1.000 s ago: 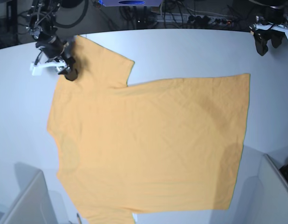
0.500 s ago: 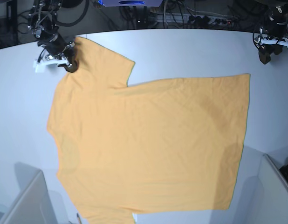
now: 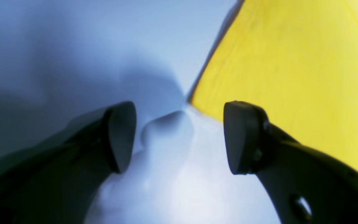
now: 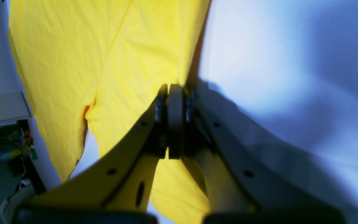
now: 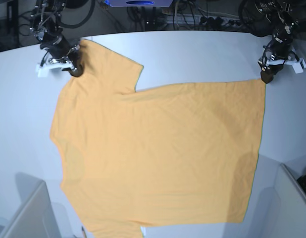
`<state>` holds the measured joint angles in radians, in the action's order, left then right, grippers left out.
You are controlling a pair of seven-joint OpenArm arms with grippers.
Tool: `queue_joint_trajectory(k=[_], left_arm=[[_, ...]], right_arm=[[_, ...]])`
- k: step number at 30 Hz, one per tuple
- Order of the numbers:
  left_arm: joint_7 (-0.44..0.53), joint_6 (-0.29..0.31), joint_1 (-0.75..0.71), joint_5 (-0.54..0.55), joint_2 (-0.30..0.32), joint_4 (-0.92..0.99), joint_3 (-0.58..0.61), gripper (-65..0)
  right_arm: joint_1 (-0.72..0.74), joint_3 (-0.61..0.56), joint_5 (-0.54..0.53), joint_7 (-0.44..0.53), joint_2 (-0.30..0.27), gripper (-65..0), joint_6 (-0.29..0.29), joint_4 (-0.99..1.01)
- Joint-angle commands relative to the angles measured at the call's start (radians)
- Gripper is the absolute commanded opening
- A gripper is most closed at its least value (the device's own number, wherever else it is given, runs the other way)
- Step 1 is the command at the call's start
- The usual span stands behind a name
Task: Fold the T-shirt properly
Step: 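Move the left gripper to the opposite shoulder corner and grasp it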
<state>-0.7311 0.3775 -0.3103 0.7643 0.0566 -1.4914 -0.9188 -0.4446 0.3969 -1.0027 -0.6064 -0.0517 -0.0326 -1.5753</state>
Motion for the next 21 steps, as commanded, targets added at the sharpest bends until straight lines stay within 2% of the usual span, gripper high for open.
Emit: queue_joint_trajectory(k=[1, 4, 10, 21], left_arm=[[-0.009, -0.021, 0.004, 0.004, 0.007, 0.015, -0.003, -22.5], [-0.009, -0.036, 0.032, 0.01, 0.005, 0.065, 0.0, -22.5], [-0.009, -0.038, 0.046, 0.01, 0.009, 0.085, 0.105, -22.5], [-0.011, -0.038, 0.07, 0.013, 0.004, 0.096, 0.111, -22.7]], right_arm=[[-0.015, -0.003, 0.046, -0.043, -0.003, -65.0, 0.038, 0.005], [-0.015, -0.003, 0.046, -0.043, -0.003, -65.0, 0.038, 0.005], [-0.015, -0.003, 0.046, -0.043, -0.003, -65.0, 0.038, 0.0], [-0.015, -0.003, 0.046, -0.042, -0.003, -65.0, 0.038, 0.002]])
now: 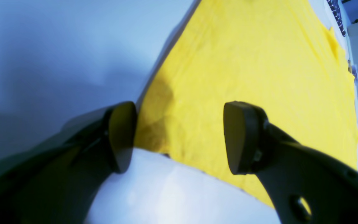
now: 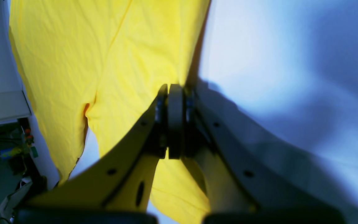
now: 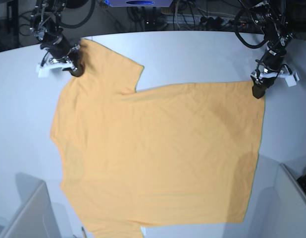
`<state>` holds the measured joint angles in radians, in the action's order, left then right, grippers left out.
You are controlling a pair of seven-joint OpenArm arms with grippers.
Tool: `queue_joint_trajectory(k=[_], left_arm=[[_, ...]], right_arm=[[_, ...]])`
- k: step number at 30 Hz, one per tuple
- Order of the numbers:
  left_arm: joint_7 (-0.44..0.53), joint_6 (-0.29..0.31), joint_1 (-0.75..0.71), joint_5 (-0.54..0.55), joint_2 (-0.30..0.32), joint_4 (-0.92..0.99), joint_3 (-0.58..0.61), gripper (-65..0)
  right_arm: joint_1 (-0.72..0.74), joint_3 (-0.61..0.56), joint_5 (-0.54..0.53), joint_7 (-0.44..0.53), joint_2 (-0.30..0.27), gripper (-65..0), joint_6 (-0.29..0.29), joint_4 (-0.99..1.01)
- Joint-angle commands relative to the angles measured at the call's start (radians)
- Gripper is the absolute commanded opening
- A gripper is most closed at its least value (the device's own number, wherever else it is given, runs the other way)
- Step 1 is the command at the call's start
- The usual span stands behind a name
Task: Fold the T-shirt properly
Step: 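Move the left gripper to the opposite shoulder corner and grasp it, then lift both shoulder corners and pull the shirt taut between grippers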
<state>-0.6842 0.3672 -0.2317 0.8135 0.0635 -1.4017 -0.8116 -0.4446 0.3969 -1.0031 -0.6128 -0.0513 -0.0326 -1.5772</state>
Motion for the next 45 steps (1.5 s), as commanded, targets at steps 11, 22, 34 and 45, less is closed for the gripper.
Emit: queue_joint_trajectory(k=[11, 22, 34, 45], left_arm=[[-0.162, -0.026, 0.051, -0.036, -0.003, 0.081, -0.007, -22.7], [-0.165, -0.029, 0.047, -0.046, 0.025, 0.081, 0.004, -65.0], [-0.165, -0.027, -0.11, -0.047, 0.025, -0.179, -0.002, -65.0], [-0.164, -0.029, -0.26, -0.047, 0.022, -0.365, -0.005, -65.0]], right_arm=[[-0.013, -0.003, 0.046, -0.035, -0.003, -65.0, 0.04, 0.005], [-0.015, -0.002, 0.045, -0.031, -0.003, -65.0, 0.04, -0.001], [-0.115, -0.002, 0.042, -0.031, 0.006, -65.0, 0.04, -0.15], [-0.239, -0.002, 0.04, -0.035, 0.032, -65.0, 0.04, -0.352]])
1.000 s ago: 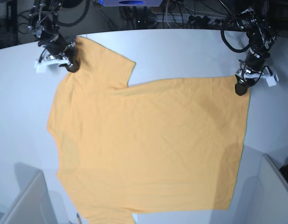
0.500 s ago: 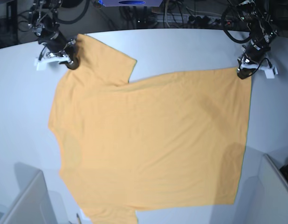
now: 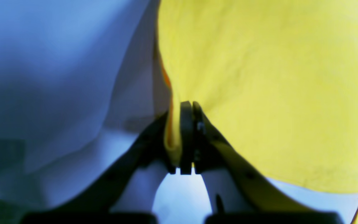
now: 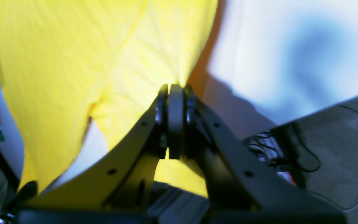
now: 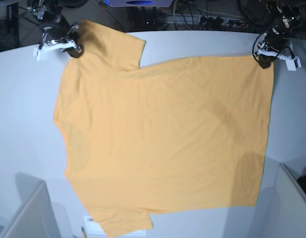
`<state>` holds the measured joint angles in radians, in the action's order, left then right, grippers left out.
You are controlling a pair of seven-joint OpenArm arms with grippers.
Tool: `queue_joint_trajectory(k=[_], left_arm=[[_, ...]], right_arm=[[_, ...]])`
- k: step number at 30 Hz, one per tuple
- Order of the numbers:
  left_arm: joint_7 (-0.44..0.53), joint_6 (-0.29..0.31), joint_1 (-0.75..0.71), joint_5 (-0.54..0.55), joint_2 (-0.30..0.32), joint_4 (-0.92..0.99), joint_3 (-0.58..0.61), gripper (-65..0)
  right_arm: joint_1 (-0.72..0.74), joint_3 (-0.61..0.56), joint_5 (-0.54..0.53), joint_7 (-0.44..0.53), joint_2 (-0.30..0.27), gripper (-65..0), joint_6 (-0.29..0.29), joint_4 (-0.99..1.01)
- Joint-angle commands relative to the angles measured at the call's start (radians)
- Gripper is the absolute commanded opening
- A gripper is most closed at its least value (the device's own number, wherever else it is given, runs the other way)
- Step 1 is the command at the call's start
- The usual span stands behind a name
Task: Fold the T-shirt properly
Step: 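Lift both shoulder corners and pull the shirt taut between grippers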
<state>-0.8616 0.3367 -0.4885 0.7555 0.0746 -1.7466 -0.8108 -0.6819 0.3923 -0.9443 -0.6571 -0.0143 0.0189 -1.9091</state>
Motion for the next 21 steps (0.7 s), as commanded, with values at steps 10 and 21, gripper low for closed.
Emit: queue_joint_trajectory(k=[10, 21], left_arm=[[0.012, -0.001, 0.006, 0.011, 0.012, -0.14, 0.0, -65.0], [0.005, -0.077, 0.103, 0.011, 0.014, -0.149, 0.005, -65.0]], right_arm=[[0.069, 0.003, -0.029, -0.04, -0.005, -65.0, -0.009, -0.086], [0.23, 0.003, -0.126, -0.117, -0.022, -65.0, 0.034, -0.086]])
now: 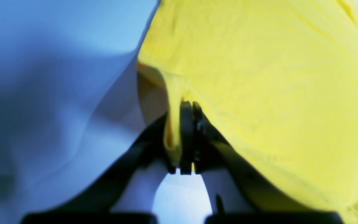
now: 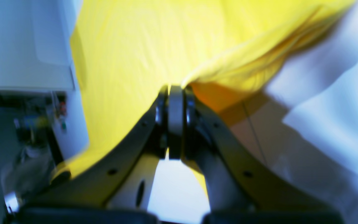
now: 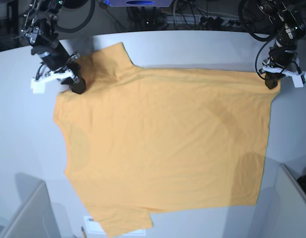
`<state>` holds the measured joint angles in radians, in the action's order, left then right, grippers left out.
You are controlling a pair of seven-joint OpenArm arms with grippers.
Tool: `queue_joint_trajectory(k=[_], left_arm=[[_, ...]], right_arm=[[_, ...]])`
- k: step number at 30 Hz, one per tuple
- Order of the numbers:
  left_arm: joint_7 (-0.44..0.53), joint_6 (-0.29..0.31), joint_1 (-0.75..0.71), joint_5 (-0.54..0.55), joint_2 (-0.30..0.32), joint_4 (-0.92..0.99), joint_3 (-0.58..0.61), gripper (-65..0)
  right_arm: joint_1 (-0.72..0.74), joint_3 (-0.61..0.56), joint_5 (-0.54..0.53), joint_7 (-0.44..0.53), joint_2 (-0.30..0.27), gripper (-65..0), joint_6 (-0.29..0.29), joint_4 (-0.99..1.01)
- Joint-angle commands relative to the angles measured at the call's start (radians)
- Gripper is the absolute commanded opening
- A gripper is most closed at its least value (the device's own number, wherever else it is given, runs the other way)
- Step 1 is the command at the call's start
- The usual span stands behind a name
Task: Fold the T-shirt properly
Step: 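Lift both shoulder corners and pull the shirt taut between grippers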
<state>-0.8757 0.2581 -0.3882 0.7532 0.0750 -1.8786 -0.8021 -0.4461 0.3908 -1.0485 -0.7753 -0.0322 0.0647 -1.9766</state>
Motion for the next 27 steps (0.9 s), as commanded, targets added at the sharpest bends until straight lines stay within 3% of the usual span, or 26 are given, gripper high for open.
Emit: queue_joint_trajectory(k=[1, 6, 8, 12, 27], left_arm=[[-0.003, 0.002, 0.016, 0.013, 0.013, -0.016, -0.004, -65.0], [-0.109, 0.0, 0.091, 0.012, 0.013, -0.014, -0.013, -65.0], [-0.109, -0.012, 0.113, 0.012, 0.012, -0.014, -0.009, -65.0], [-0.109, -0.098, 0.162, 0.012, 0.013, -0.013, -0.004, -65.0], [-0.109, -0.115, 0.329, 0.012, 0.03, 0.175, -0.004, -65.0]], right_arm=[[0.01, 0.004, -0.022, -0.005, -0.004, -65.0, 0.007, -0.019], [0.099, 0.0, -0.022, -0.009, -0.005, -65.0, 0.034, -0.017], [0.142, 0.003, -0.022, -0.04, -0.005, -65.0, 0.044, -0.014], [0.232, 0.003, -0.017, -0.079, -0.005, -65.0, 0.085, -0.01], [0.504, -0.005, -0.016, -0.08, -0.028, -65.0, 0.085, 0.328]])
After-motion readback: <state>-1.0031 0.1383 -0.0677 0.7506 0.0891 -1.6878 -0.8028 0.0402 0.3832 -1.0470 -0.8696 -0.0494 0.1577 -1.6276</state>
